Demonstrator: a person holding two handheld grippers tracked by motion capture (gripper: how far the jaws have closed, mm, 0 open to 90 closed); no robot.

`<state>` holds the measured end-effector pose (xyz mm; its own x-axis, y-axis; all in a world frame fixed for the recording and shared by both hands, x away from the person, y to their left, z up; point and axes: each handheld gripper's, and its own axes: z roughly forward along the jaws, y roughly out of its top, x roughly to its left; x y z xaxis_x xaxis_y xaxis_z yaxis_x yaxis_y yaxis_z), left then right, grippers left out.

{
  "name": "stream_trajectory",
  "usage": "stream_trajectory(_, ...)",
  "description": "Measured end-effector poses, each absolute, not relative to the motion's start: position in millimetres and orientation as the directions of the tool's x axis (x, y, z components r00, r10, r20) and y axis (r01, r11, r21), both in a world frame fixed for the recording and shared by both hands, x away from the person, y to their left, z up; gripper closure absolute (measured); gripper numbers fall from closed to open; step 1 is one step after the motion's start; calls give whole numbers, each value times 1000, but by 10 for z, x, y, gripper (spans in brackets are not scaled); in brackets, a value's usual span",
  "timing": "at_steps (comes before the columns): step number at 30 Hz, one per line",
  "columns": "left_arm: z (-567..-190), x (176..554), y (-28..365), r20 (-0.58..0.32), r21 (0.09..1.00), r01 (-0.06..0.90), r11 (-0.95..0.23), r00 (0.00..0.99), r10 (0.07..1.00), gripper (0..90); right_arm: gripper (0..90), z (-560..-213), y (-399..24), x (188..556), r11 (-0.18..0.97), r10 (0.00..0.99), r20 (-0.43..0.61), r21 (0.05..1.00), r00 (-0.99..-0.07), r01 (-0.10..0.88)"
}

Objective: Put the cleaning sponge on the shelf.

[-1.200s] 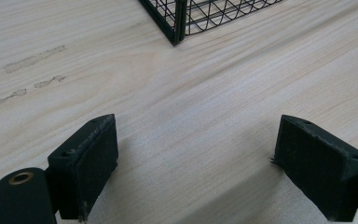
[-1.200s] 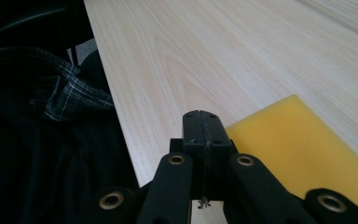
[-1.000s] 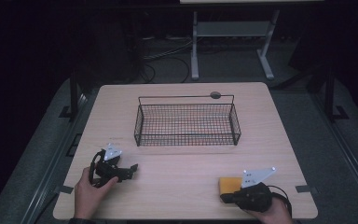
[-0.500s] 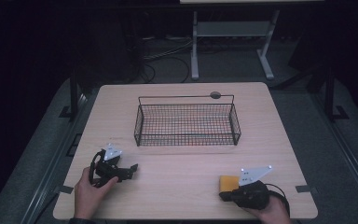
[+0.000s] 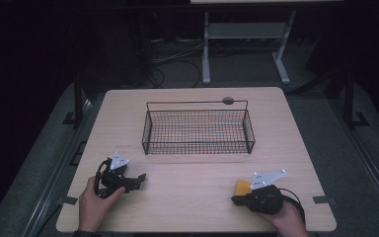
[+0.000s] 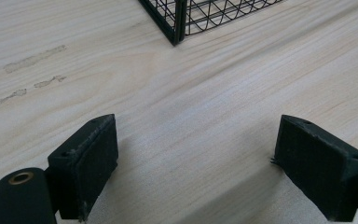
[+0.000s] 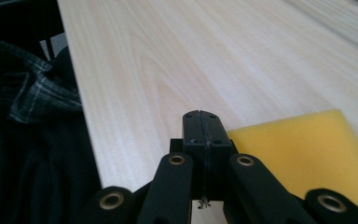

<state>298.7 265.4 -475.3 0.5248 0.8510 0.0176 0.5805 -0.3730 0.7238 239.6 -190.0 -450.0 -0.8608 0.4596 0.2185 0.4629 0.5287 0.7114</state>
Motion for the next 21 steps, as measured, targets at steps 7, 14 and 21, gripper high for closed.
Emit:
stream_trajectory(7,-4753,2987,2654,18,724,581,-373,525,851,125,900,-4493,-1928,2475,527,491,199,708,-848,471)
stream_trajectory(14,-4753,2987,2654,18,724,581,-373,525,851,126,900,-4478,-1965,2545,526,518,180,704,-836,477)
stream_trajectory(21,-4753,2987,2654,18,724,580,-373,525,851,126,900,-4465,-2014,2630,520,553,162,699,-818,490)
